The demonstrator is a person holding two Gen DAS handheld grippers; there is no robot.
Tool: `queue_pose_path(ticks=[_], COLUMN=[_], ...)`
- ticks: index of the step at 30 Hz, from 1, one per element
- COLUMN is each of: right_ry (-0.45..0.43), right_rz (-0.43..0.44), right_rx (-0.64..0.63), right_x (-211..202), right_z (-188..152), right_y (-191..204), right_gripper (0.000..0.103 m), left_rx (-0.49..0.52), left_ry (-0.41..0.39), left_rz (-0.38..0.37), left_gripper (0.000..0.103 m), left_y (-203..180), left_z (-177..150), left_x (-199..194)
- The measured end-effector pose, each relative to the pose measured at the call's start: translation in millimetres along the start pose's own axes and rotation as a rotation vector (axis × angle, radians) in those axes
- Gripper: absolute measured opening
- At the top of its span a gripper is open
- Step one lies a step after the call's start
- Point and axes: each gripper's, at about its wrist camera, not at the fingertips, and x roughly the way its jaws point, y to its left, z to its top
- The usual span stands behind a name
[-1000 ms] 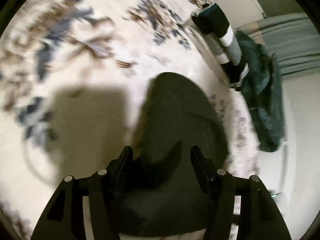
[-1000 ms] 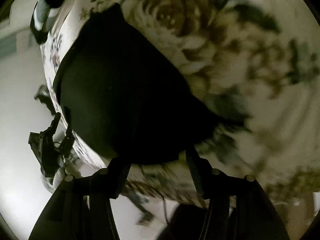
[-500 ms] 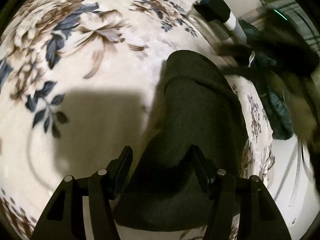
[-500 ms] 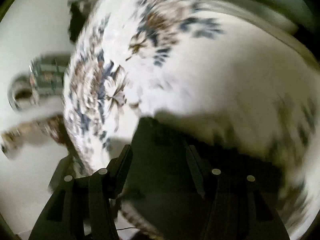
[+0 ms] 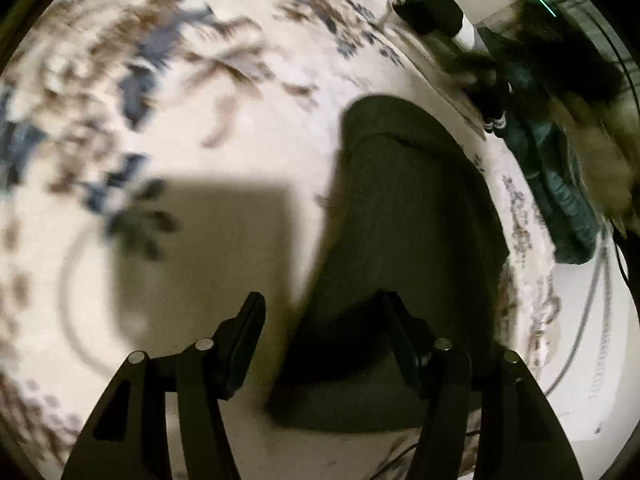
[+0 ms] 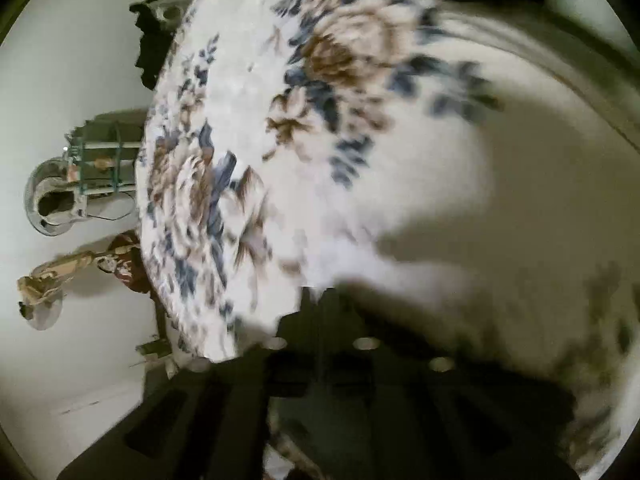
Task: Fold small clothes
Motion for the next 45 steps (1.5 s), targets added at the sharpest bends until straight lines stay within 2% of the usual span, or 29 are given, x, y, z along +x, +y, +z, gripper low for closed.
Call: queue_pose_path(ticks=[1,3,6,8,9,10,11,12,16,18,19,20,21,23,26,28,31,32,34,35,36,37,39,41,45], right_ry=[-0.049,-0.095,-0.153,-0.177,-0.186,-0.203,-0.223,-0.233,-0.265,-0.263,-0.261,-0.280,-0.298,-0.335,-0.415,-0.455,-0.455,-0.430,-0.322,-0.299,-0.284,-0.281,-0.292,-0.269,-0.178], right_rz=[0.001,0.004,-0.016,0.003,0.023,0.052,0.067,0.073,0.097,0.116,0.141,0.163,0.162,0.144,0.107,0.084,0.051,0.038,0.011,0.008,0.013,0.029,0.105,0.165,0.227], right_rx=[0.040,0.128,0.290,0.399,0.437,0.475,0.483,0.479,0.448,0.445,0.437,0.429,0.420,0.408,0.385,0.382,0.386,0.379,0.396,0.412,0.439,0.456,0.502,0.523,0.572], right_x=[-24,-55,-82,-84,-79,-75,-71,-68,-43,-26,-20,-17,-18,-25,-53,-68,-69,-64,-47,-45,-46,-50,-61,-62,-42], right_z=[-22,-59,-126,-166,-178,-193,-201,-205,-205,-197,-195,-193,-192,-190,-190,-184,-167,-162,-152,-153,-159,-168,-199,-233,-294], right_y=[-19,-59,-118,-160,-174,-189,-198,-203,-225,-229,-230,-231,-230,-225,-213,-213,-218,-218,-228,-232,-237,-241,-247,-248,-240], right_gripper=[0.067,0.068,0.068,0.068,0.068,0.068,0.068,0.068,0.071,0.071,0.065,0.051,0.009,0.010,0.005,0.005,0.005,0.005,0.006,0.010,0.019,0.034,0.049,0.052,0.053], left_rx=[0.005,0.000,-0.059,-0.089,-0.101,-0.104,-0.110,-0.122,-0.134,-0.134,-0.131,-0.125,-0.120,-0.140,-0.153,-0.137,-0.120,-0.115,-0.108,-0.105,-0.102,-0.096,-0.083,-0.070,-0.082], left_ry=[-0.016,-0.015,0.032,0.049,0.040,0.031,0.026,0.017,0.017,-0.011,-0.013,-0.005,0.019,0.037,-0.009,-0.043,-0.075,-0.084,-0.081,-0.081,-0.083,-0.083,-0.086,-0.090,-0.082], left_rz=[0.036,0.095,0.191,0.186,0.184,0.164,0.137,0.083,0.210,0.284,0.317,0.335,0.352,0.363,0.391,0.405,0.417,0.418,0.427,0.423,0.416,0.414,0.401,0.398,0.386], left_gripper=[0.058,0.058,0.058,0.058,0.061,0.075,0.099,0.103,0.103,0.103,0.103,0.103,0.103,0.103,0.103,0.103,0.103,0.103,0.103,0.103,0.103,0.103,0.103,0.103,0.103], left_y=[5,20,47,59,63,63,63,61,49,39,35,33,30,29,20,12,0,-3,-8,-6,-8,-11,-19,-25,-31], left_z=[-3,-8,-13,-14,-13,-13,-12,-10,-7,-10,-10,-9,-7,-3,0,0,-2,-2,-2,0,0,-2,-5,-11,-30], left_x=[-8,-13,5,19,26,31,33,37,50,55,58,60,61,59,38,23,6,2,-2,-4,-4,-5,-5,-6,-5])
